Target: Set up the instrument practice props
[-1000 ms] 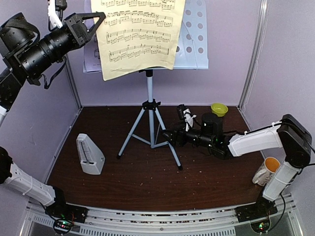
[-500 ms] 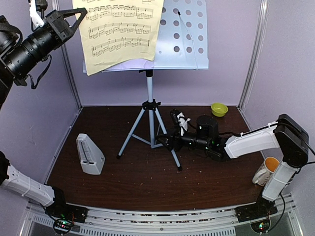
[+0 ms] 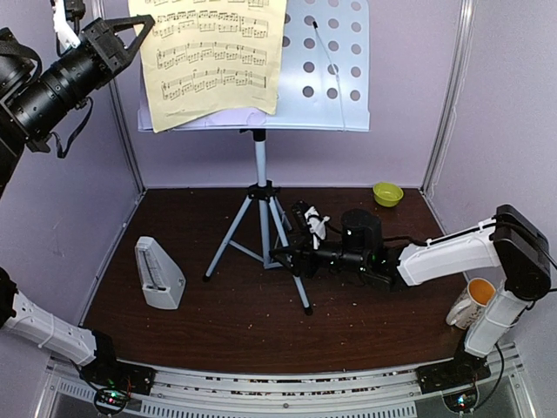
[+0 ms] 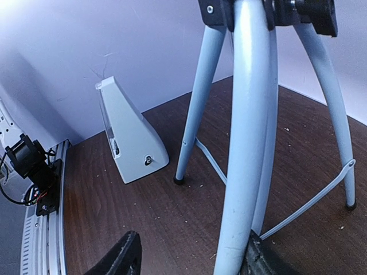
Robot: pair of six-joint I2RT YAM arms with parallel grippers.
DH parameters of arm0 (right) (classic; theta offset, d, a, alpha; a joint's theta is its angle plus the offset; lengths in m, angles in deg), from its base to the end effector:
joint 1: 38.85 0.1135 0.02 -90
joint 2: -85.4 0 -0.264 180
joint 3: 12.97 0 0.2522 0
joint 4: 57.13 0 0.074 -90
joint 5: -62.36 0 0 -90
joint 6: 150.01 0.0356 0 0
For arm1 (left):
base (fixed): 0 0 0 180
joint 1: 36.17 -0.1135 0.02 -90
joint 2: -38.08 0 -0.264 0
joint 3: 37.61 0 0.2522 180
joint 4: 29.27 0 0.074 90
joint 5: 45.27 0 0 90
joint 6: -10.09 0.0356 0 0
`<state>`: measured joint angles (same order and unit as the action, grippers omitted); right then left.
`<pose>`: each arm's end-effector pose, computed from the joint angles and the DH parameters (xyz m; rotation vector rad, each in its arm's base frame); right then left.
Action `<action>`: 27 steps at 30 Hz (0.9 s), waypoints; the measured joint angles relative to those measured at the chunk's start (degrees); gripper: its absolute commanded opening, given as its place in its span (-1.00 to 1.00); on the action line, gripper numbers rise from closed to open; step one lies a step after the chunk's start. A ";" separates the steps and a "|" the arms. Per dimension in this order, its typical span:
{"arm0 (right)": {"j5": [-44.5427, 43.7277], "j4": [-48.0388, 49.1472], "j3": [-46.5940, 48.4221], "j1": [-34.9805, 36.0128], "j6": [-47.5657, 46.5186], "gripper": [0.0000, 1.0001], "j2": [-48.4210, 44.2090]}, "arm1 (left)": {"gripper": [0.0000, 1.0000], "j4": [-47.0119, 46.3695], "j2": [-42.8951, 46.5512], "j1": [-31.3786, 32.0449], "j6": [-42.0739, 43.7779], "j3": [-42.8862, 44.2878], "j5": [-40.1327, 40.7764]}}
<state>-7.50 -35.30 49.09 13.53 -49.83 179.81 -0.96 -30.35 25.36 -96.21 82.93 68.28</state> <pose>0.2094 0.2918 0.2222 -0.9242 1.6337 1.0834 0.0961 -0.1474 0.6011 0.1061 1.2418 -0.9514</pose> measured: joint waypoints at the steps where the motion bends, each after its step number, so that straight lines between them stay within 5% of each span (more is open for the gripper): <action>1: -0.31 -0.46 0.00 0.59 -0.24 0.18 -0.22 | -1.00 -0.35 0.04 0.00 -0.15 -0.28 0.04; 12: -5.49 -5.84 -0.74 6.75 -2.99 0.35 -4.61 | -1.00 -1.03 0.28 0.00 -3.91 -1.38 0.31; 27: -22.53 -35.95 5.66 13.03 -2.58 0.33 -35.71 | -1.00 -1.05 0.48 0.00 -9.81 -1.40 3.06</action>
<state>-30.04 -71.25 54.75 26.56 -52.41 144.10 -2.01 -29.87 25.36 -106.02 81.53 71.34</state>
